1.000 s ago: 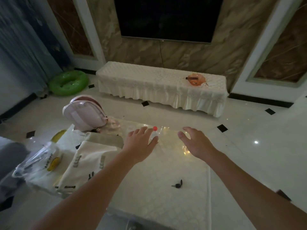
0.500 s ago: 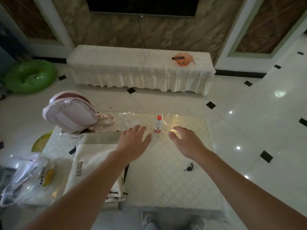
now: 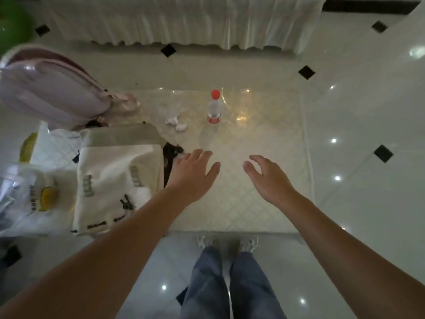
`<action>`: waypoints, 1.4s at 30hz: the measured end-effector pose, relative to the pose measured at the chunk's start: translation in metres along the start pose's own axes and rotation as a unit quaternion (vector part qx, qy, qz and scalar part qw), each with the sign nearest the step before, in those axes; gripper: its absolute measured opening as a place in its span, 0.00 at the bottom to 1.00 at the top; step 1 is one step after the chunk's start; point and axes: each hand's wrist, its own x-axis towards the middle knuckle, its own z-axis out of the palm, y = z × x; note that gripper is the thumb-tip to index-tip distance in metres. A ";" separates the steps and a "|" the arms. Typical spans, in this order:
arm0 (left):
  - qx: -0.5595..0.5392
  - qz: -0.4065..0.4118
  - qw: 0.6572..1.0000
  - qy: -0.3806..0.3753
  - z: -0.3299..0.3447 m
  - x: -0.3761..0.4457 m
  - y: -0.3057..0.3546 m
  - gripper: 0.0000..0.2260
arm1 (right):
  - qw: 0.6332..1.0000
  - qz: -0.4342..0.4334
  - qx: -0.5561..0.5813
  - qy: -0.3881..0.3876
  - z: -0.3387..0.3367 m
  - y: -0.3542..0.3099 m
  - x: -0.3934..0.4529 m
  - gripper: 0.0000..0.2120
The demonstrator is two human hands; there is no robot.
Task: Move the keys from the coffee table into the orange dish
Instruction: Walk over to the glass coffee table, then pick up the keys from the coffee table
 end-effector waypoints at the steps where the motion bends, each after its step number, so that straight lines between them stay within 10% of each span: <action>1: 0.001 0.000 1.000 -0.005 0.013 0.002 -0.001 0.28 | 1.000 0.006 0.008 0.002 0.009 0.013 0.004 0.29; 20: 0.028 0.032 0.995 -0.089 0.261 0.051 -0.004 0.24 | 0.997 0.062 0.009 0.034 0.158 0.201 0.066 0.27; 42: 0.078 0.102 0.988 -0.085 0.272 0.096 -0.035 0.25 | 0.981 0.018 -0.189 0.047 0.145 0.232 0.128 0.22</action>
